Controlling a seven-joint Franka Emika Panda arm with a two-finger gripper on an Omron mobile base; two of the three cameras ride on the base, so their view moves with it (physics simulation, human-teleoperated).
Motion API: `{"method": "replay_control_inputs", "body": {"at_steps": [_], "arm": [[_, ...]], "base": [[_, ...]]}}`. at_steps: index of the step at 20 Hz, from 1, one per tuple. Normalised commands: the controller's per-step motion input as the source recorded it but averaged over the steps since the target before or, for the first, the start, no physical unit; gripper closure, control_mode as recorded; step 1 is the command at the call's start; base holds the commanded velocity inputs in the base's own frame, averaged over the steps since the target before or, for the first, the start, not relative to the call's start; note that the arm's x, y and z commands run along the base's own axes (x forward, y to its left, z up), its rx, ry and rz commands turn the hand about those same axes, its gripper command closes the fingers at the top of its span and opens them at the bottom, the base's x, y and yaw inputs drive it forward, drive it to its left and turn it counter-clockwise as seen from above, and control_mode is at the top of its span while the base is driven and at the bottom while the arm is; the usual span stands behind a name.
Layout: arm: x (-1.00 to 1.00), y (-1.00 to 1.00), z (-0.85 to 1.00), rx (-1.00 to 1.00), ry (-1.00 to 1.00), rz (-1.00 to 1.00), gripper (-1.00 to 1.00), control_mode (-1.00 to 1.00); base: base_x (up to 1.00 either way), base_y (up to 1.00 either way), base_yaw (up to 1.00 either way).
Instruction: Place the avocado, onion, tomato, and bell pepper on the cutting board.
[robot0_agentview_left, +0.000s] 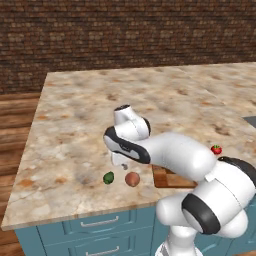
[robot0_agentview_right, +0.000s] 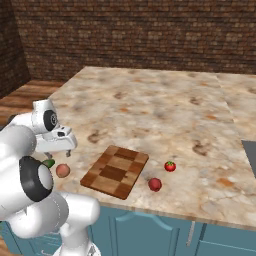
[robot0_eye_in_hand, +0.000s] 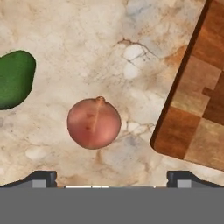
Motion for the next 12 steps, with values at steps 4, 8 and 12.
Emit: {"method": "replay_control_inputs", "body": {"at_steps": [4, 8, 12], "arm": [[0.0, 0.09, -0.31, -0.03, 0.03, 0.0, -1.0, -1.0], [0.0, 0.03, -0.33, -0.01, 0.0, 0.0, -1.0, -1.0], [0.07, 0.0, -0.14, 0.0, 0.0, 0.0, -1.0, -1.0]], "base": [[0.0, 0.0, 0.0], [0.0, 0.0, 0.0], [0.0, 0.0, 0.0]]}}
